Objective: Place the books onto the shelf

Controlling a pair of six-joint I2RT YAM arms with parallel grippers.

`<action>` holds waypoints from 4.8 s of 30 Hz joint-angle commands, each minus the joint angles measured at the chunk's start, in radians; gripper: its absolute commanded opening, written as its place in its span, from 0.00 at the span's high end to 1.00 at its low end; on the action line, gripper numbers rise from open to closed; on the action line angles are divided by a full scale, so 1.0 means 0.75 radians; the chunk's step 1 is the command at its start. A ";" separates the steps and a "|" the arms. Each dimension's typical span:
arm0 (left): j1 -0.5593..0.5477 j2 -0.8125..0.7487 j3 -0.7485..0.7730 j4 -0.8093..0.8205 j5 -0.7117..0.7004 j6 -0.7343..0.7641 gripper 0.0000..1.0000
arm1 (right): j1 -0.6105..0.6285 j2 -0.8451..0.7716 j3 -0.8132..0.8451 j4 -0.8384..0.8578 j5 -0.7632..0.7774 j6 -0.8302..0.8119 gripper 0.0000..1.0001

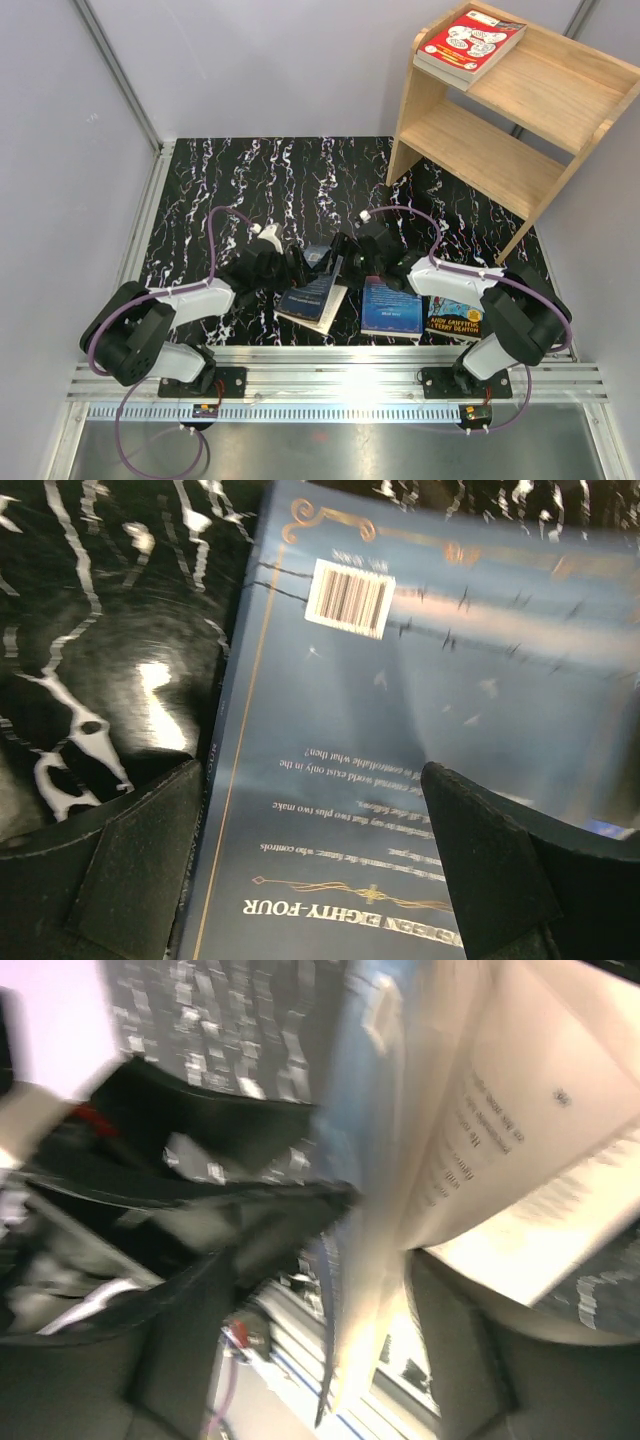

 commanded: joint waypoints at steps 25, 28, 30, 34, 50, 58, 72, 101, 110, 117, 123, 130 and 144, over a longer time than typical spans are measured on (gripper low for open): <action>-0.006 0.036 -0.072 0.026 0.280 -0.069 0.07 | 0.051 -0.242 -0.031 -0.102 0.104 -0.046 1.00; 0.024 0.005 -0.121 0.085 0.317 -0.079 0.06 | 0.051 -0.393 0.087 -0.334 0.188 -0.109 1.00; 0.045 -0.030 -0.170 0.142 0.352 -0.085 0.04 | 0.051 -0.459 0.218 -0.514 0.255 -0.148 1.00; 0.104 -0.075 -0.238 0.236 0.409 -0.110 0.02 | 0.051 -0.594 0.400 -0.711 0.359 -0.228 1.00; 0.119 -0.036 -0.228 0.253 0.444 -0.114 0.02 | 0.051 -0.306 0.041 -0.546 0.190 -0.038 0.02; 0.127 -0.026 -0.232 0.271 0.470 -0.114 0.02 | 0.051 -0.063 -0.011 -0.366 0.169 0.003 0.02; 0.137 0.019 -0.217 0.292 0.520 -0.108 0.03 | 0.069 0.275 0.041 -0.143 0.120 0.064 0.18; 0.137 0.058 -0.205 0.302 0.538 -0.110 0.04 | 0.069 0.015 0.188 -0.204 0.192 0.081 0.28; 0.137 0.064 -0.201 0.302 0.538 -0.110 0.05 | 0.092 0.170 0.096 -0.124 0.167 0.077 0.69; 0.137 0.064 -0.203 0.300 0.542 -0.110 0.05 | 0.117 0.159 0.063 -0.061 0.184 0.087 1.00; 0.145 0.017 -0.240 0.326 0.532 -0.116 0.02 | 0.117 -0.121 0.167 -0.416 0.384 -0.011 1.00; 0.164 -0.228 -0.405 0.447 0.491 -0.132 0.01 | 0.115 -0.396 0.594 -0.860 0.642 -0.232 1.00; 0.166 -0.335 -0.465 0.488 0.481 -0.136 0.01 | -0.294 -0.022 2.264 -1.431 0.732 -0.833 1.00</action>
